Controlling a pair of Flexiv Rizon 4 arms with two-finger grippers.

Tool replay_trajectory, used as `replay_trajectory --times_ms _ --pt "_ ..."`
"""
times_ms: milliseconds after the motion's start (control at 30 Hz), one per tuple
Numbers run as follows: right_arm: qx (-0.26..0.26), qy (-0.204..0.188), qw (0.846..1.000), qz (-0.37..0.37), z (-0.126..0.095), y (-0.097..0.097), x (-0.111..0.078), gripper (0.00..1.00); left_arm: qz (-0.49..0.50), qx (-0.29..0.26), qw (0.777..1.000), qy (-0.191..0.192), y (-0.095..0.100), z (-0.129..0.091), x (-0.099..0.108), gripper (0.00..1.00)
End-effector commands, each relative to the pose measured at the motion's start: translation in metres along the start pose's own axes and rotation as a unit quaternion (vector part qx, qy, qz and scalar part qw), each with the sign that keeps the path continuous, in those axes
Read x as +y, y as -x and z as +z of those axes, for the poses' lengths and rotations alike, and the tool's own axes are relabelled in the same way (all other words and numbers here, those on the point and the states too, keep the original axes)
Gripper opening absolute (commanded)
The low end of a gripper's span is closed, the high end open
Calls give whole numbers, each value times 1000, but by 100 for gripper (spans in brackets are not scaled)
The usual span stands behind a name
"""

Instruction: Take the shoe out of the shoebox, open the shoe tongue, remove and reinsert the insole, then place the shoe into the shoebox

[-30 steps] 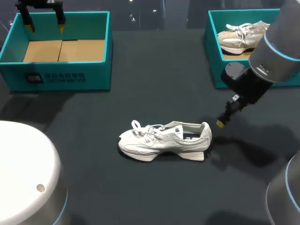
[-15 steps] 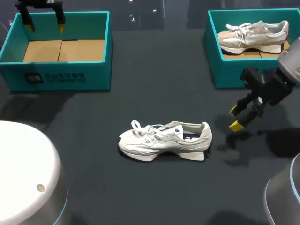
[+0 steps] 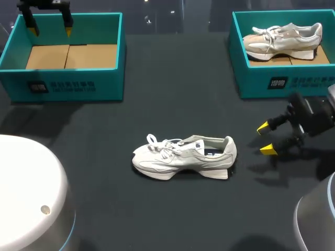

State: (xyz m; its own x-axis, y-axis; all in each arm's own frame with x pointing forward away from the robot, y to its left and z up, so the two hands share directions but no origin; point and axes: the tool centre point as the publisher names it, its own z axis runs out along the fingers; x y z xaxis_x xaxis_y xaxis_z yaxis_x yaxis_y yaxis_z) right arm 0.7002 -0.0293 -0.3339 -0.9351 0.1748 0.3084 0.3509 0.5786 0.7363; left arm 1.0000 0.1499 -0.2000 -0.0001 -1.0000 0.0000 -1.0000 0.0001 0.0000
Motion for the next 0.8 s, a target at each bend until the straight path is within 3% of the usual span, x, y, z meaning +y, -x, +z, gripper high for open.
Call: replay_trajectory --times_ms 33,100,300,800 --pt "-22 37 999 -1 0 -6 -4 100 0 0 1000 0 0 0 0 100" --pt "-33 40 999 -11 1 -6 -7 100 0 0 1000 0 0 0 0 100" --pt "-41 110 990 -77 10 -5 -26 100 0 0 1000 0 0 0 0 100" --pt "-55 137 984 -96 27 -3 -44 100 0 0 1000 0 0 0 0 100"
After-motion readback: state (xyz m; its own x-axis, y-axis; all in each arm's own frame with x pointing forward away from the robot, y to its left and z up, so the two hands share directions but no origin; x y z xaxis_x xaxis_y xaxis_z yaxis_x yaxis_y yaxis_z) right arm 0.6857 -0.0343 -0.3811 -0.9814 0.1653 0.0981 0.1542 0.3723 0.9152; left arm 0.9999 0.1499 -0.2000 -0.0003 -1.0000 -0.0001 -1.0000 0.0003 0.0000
